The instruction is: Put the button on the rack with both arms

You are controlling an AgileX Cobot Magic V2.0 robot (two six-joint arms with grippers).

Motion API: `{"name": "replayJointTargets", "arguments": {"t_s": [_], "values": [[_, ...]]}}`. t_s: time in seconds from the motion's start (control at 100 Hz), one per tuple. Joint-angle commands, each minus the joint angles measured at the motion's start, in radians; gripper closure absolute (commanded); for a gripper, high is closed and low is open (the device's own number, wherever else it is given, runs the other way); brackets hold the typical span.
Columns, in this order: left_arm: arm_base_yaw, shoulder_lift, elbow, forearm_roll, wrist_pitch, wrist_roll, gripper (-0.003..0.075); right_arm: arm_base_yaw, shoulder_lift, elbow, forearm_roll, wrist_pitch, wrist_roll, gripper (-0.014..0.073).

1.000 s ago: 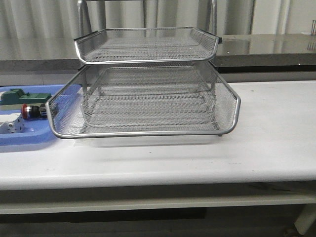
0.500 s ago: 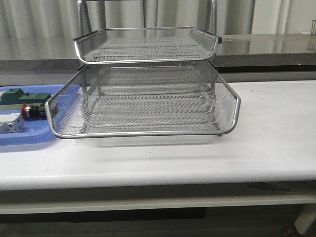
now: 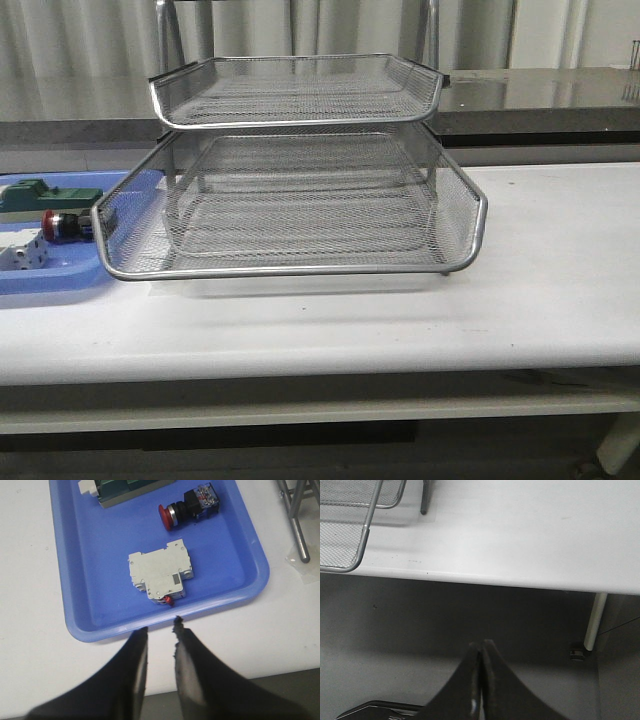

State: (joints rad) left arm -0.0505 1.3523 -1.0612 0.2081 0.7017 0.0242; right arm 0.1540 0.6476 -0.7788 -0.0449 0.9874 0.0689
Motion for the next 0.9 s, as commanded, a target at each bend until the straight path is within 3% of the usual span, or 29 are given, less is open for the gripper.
{"name": "replayJointTargets", "arguments": {"t_s": [0.0,0.09,0.32,0.42,0.63,0.89], "values": [[-0.008,-0.024,-0.036,0.010,-0.055,0.010,0.0299,0.001,-0.002,-0.036,-0.014,-0.057,-0.003,0.0661],[-0.008,-0.024,-0.036,0.010,-0.066,0.010,0.0209,0.001,-0.002,-0.036,-0.014,-0.057,-0.003,0.0661],[-0.008,-0.024,-0.036,-0.047,-0.091,0.015,0.0209,0.001,-0.002,-0.036,-0.014,-0.057,-0.003,0.0661],[-0.008,-0.002,-0.069,-0.046,-0.066,0.089,0.0209,0.001,-0.002,-0.036,-0.014,-0.057,-0.003,0.0661],[-0.008,0.166,-0.286,-0.054,0.069,0.219,0.0208,0.001,-0.002,-0.036,-0.014,-0.057,-0.003,0.0661],[-0.008,0.435,-0.664,-0.105,0.242,0.387,0.0208,0.001,-0.002,-0.036,-0.014,-0.057,-0.003,0.0661]]}}
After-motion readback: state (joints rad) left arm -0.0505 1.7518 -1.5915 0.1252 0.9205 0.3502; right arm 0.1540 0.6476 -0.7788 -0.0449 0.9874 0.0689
